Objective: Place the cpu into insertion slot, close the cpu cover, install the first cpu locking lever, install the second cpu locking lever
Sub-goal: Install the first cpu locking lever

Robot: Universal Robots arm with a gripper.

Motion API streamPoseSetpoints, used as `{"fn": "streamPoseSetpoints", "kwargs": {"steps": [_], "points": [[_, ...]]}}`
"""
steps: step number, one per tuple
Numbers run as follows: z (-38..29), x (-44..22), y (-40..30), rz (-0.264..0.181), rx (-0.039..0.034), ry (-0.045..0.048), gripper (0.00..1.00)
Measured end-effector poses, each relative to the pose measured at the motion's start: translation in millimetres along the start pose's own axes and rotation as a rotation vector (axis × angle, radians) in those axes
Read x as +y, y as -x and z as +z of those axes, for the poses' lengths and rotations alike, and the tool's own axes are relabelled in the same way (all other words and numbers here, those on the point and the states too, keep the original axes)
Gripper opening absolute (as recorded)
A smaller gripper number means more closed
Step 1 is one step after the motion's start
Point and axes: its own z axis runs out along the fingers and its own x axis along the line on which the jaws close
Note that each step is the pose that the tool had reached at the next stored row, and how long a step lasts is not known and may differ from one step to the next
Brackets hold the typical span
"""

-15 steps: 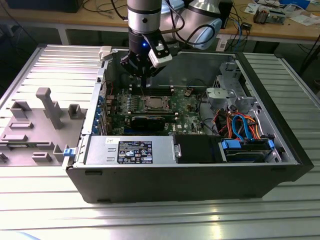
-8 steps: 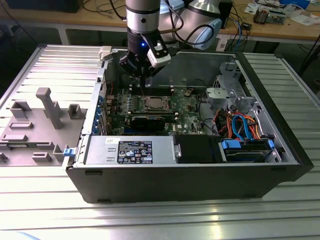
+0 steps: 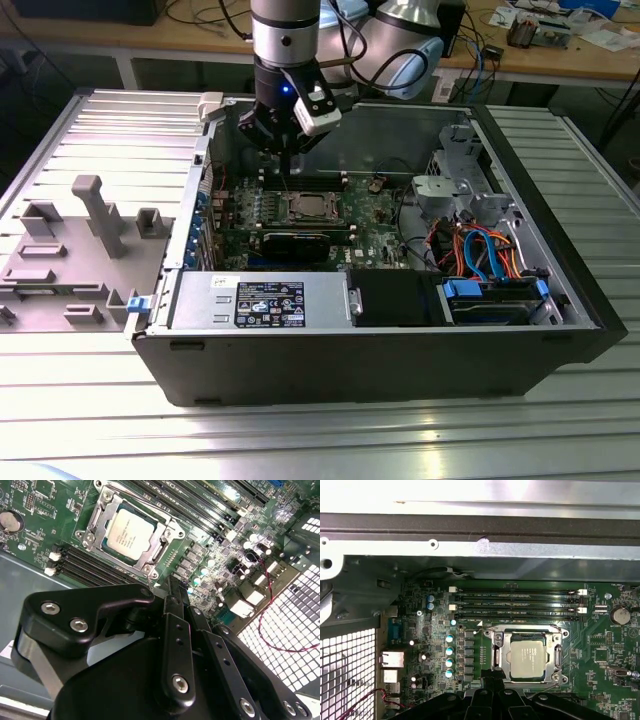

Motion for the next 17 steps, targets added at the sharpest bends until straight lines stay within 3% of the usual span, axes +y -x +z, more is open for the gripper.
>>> {"fn": "streamPoseSetpoints", "kwargs": {"steps": [6, 11, 17], "points": [[0.9, 0.1, -9.0, -0.009, -0.0002, 0.0002, 0.11], [3.5, 0.3, -17.5, -0.010, -0.0160, 0.0003, 0.11], [6.9, 1.1, -21.6, -0.011, -0.0169, 0.0003, 0.11]]}}
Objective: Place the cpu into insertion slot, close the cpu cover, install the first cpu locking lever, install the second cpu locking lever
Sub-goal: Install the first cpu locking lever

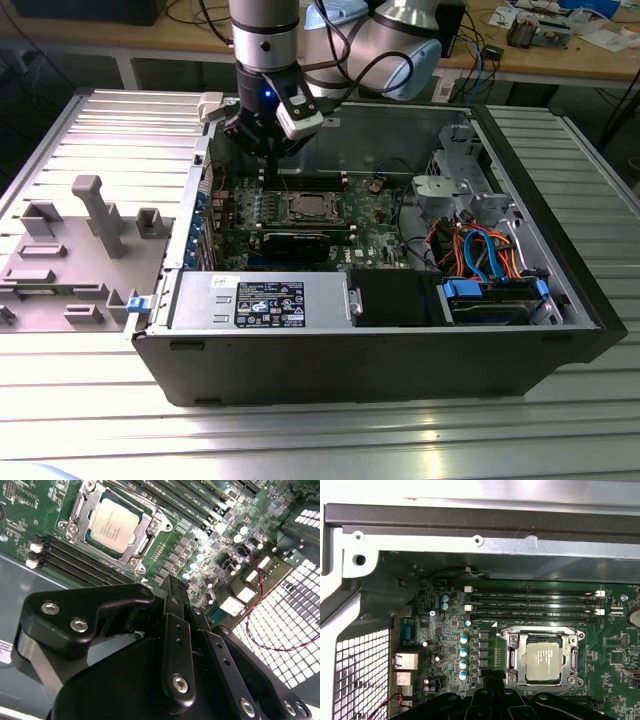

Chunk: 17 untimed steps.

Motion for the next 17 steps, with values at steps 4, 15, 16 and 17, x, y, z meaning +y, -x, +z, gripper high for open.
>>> {"fn": "streamPoseSetpoints", "kwargs": {"steps": [4, 15, 16, 17], "points": [[1.6, 5.9, -1.2, -0.006, 0.0000, 0.0001, 0.11], [5.4, 20.8, -3.9, -0.007, -0.0004, 0.0003, 0.11], [5.7, 21.4, -4.0, -0.007, -0.0004, 0.0002, 0.11], [5.9, 21.9, -4.2, -0.007, -0.0006, 0.0003, 0.11]]}}
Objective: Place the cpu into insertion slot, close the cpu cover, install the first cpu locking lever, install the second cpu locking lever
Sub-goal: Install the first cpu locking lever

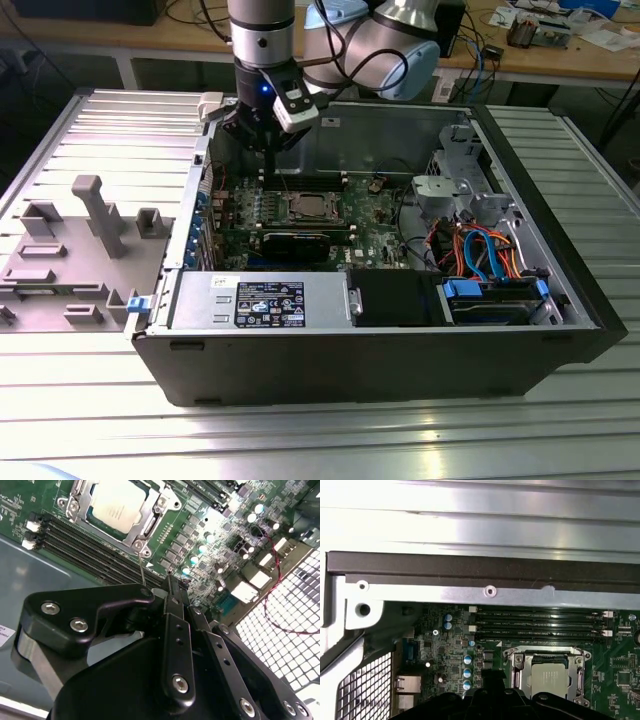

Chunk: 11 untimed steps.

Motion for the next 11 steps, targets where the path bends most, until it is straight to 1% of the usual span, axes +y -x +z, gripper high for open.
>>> {"fn": "streamPoseSetpoints", "kwargs": {"steps": [6, 11], "points": [[0.3, 3.5, -0.2, -0.002, -0.0015, -0.0002, 0.11], [0.4, 5.9, 0.0, -0.002, -0.0054, -0.0002, 0.11]]}}
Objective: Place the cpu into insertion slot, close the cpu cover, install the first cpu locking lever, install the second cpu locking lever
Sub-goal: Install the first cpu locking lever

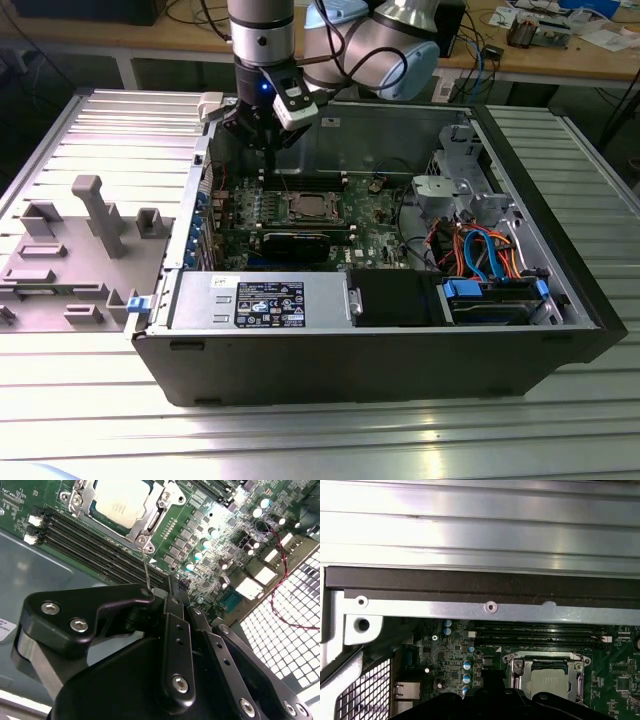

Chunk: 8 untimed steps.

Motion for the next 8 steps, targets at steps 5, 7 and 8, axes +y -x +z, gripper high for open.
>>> {"fn": "streamPoseSetpoints", "kwargs": {"steps": [5, 7, 8], "points": [[0.0, 0.7, 1.5, 0.000, -0.0001, -0.0001, 0.11], [0.0, 0.7, 1.8, 0.000, -0.0001, -0.0001, 0.11], [0.0, 0.7, 1.9, 0.000, 0.0000, -0.0002, 0.11]]}}
